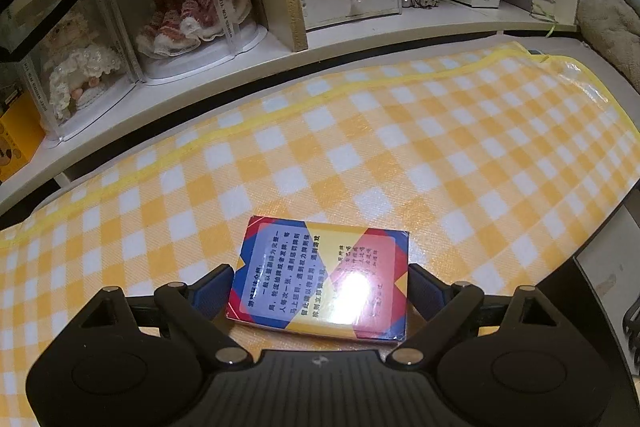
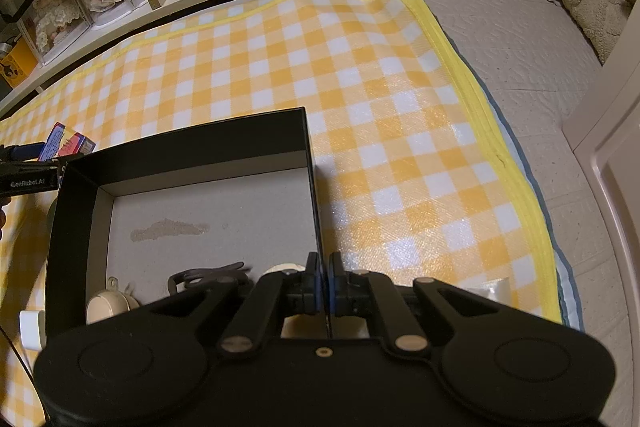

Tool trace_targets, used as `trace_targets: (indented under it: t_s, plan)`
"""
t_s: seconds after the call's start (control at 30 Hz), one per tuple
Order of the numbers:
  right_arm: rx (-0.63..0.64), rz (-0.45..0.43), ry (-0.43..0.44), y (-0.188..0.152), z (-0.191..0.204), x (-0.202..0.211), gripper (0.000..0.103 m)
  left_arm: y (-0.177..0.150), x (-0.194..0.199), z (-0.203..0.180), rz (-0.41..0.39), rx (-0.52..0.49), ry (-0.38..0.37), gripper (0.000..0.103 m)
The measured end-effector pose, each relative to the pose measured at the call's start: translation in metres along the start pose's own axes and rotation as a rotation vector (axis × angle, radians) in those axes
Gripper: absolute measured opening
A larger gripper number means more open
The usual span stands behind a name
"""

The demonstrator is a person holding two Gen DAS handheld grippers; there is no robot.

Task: Organize rigid objects
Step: 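Grasp the red, yellow and blue card box with the left tool, then carry the card box into the black box and open the left tool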

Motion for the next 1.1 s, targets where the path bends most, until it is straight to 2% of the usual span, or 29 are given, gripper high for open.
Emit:
trace_targets:
  t_s: [0.3, 0.6, 0.83, 1.1]
  plan:
    - [-0.002, -0.001, 0.001, 0.000, 0.000, 0.000, 0.005, 0.011, 0.028, -0.013, -0.069, 0.135, -0.027, 0.090]
    - [-0.005, -0.002, 0.006, -0.001, 0.000, 0.000, 0.005, 0.025, 0.077, -0.047, -0.117, 0.242, -0.105, 0.090]
    - [-0.007, -0.004, 0.012, -0.001, 0.000, 0.001, 0.005, 0.027, 0.103, -0.096, -0.089, 0.298, -0.225, 0.090]
    - [-0.016, -0.007, 0.025, -0.003, -0.002, 0.002, 0.005, 0.021, 0.090, -0.141, -0.039, 0.466, -0.301, 0.090]
Point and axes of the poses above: each gripper's, at about its wrist camera, not at the fingertips, and x roughly against the way its jaws point, z to its left, y to its top, the point moved 4 cm from there along -x, roughly the way its jaws point, and after that the axes turned 4 degrees about -y, right-handed, at the moved point
